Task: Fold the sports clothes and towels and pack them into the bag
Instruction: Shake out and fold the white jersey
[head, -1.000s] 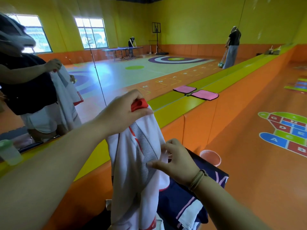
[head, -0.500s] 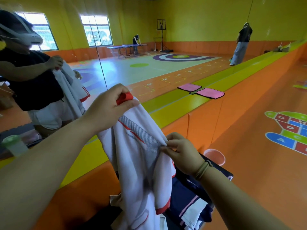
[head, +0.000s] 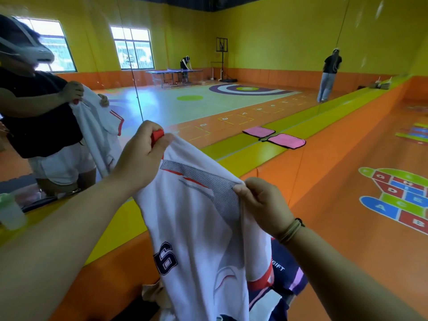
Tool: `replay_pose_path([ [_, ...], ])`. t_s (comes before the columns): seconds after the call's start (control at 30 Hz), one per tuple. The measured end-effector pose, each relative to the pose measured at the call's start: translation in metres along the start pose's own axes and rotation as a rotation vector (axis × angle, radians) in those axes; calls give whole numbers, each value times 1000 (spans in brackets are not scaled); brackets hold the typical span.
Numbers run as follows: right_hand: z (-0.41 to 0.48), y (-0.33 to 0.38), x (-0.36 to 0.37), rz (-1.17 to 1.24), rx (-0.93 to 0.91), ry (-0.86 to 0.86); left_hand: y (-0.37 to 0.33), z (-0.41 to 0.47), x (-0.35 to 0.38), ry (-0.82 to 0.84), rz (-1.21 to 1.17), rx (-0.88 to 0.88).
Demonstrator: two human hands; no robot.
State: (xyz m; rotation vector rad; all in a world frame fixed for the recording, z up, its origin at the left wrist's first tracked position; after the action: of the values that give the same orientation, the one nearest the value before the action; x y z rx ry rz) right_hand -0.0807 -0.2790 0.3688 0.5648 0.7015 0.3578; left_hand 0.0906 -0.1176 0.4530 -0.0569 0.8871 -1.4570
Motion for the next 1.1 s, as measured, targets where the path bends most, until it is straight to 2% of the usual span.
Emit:
replay_pose_path([
  [0.07, 0, -3, 0, 32, 12, 32, -4, 5, 1, -3, -16, 7],
  [0.13, -1, -9, 1, 42, 56, 132, -5, 10, 1, 1, -48, 22],
  [0.27, -7, -17, 5, -53, 124, 289, -3, 19, 3, 73, -79, 39],
  [0.4, -13, -26, 14, -116, 236, 281, -3, 26, 4, 105, -112, 74],
  [0.5, -17, -22, 15, -58, 314, 174, -1, 31, -1, 74, -91, 102],
  [0.6, -16, -7, 9, -32, 307, 40, 5, 37, -9, 44, -89, 104],
  [0.7, -12, 9, 4, -51, 235, -6, 13, 46, -18, 38, -93, 117],
  [0.8, -10, 14, 5, -14, 241, 110, 16, 53, -26, 39, -65, 136],
  [0.93, -13, 13, 10, -277, 287, 335, 28, 58, -27, 107, -94, 114],
  [1.0, -13, 9, 4, -332, 359, 357, 34, 58, -23, 165, -142, 92],
  [1.1, -12, 7, -16, -290, 477, 287, 33, 56, -19, 236, -79, 67],
])
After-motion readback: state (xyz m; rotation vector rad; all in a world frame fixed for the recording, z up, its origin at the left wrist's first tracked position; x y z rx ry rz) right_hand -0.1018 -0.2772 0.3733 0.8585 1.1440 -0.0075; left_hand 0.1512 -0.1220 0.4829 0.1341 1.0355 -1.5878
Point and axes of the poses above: each hand's wrist, its own z-axis towards the middle knuckle, its own x-axis out of the palm, y = z × x, the point moved 6 cm from there along z, towards the middle knuckle, and after that the axes turned 1 degree about z, right-handed, at the moved point
